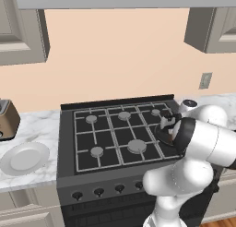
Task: Pick the croissant and place it on the pan. Then turn on the stove to warm the croissant.
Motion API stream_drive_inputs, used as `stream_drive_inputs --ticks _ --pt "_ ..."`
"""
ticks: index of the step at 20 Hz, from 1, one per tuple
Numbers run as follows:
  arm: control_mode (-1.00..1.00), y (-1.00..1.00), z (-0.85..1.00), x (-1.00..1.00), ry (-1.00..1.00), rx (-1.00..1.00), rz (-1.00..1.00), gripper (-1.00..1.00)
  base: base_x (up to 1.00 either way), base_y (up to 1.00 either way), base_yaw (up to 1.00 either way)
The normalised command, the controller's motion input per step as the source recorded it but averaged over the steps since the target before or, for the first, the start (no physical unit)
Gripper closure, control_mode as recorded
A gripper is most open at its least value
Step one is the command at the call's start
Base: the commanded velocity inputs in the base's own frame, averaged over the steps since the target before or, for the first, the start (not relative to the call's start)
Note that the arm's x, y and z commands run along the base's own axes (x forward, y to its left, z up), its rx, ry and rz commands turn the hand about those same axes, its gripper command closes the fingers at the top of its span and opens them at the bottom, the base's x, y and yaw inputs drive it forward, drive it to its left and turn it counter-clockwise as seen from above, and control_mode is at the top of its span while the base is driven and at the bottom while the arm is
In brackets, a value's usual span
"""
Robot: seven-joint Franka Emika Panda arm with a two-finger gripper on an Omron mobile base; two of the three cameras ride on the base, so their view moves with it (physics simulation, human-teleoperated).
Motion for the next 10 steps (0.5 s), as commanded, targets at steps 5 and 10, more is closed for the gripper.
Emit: stream_drive_inputs --ticks 5,10 --pt "-1.0 0.01 0.31 -0.38 -0.04 0.0 0.0 -1.0 0.0 0.0 0.0" --pt "-1.0 0.02 0.69 -0.14 -0.05 0.0 0.0 -1.0 0.0 0.0 0.0"
